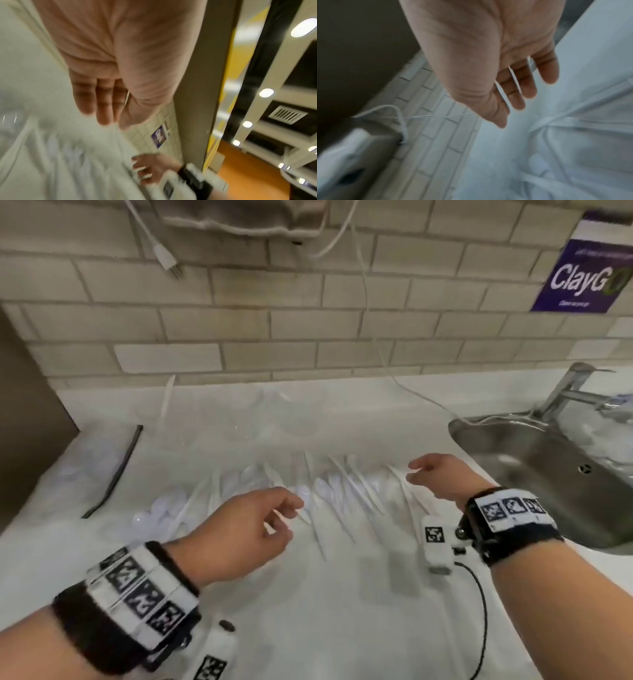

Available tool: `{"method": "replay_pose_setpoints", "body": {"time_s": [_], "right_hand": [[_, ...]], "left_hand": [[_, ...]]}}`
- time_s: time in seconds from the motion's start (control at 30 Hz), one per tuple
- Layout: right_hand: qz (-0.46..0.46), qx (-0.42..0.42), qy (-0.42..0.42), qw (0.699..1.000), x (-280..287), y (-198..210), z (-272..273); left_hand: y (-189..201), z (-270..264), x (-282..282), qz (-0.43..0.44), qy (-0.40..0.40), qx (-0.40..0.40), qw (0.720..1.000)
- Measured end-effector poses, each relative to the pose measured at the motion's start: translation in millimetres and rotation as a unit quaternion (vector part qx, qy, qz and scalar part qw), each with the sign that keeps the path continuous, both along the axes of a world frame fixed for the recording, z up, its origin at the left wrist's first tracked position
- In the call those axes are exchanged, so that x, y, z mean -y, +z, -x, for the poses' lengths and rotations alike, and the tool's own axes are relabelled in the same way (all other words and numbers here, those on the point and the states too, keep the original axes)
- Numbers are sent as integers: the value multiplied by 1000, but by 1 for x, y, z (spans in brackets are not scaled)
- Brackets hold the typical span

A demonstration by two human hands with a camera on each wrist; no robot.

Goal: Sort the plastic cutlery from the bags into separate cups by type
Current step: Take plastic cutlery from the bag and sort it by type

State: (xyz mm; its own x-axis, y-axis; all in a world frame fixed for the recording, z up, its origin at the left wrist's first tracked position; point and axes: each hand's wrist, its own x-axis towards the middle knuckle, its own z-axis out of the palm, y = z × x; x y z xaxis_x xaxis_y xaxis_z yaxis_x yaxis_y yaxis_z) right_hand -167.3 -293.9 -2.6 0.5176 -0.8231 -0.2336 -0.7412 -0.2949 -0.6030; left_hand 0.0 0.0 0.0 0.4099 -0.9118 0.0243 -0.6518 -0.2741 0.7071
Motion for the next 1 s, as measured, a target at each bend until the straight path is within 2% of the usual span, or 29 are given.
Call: {"method": "replay_pose_setpoints", "body": {"time_s": [0.07, 0.17, 0.23, 0.33, 0.43, 0.6, 0.73, 1.0], "right_hand": [[19, -119, -4, 993, 6, -4, -7], [-9, -209, -11, 978, 7, -9, -6], [-21, -229, -9, 973, 5, -18, -4], [-23, -218, -4, 976, 2, -29, -15], [-55, -172, 17, 983, -4, -32, -33], [-72, -161, 70, 982, -14, -32, -63], [-88, -190, 117, 971, -21, -27, -79], [24, -283, 173, 943, -50, -18, -104]], "left_hand": [[-16, -2, 33, -60, -11, 69, 996], [-39, -7, 74, -164, -31, 142, 976], [-48, -10, 92, -202, -23, 181, 962], [-54, -10, 117, -226, -5, 204, 953], [-56, -10, 135, -251, -9, 198, 947], [-57, -6, 147, -222, -28, 176, 959], [-55, -8, 144, -167, -25, 85, 982], [-57, -18, 142, -138, -14, -6, 990]]}}
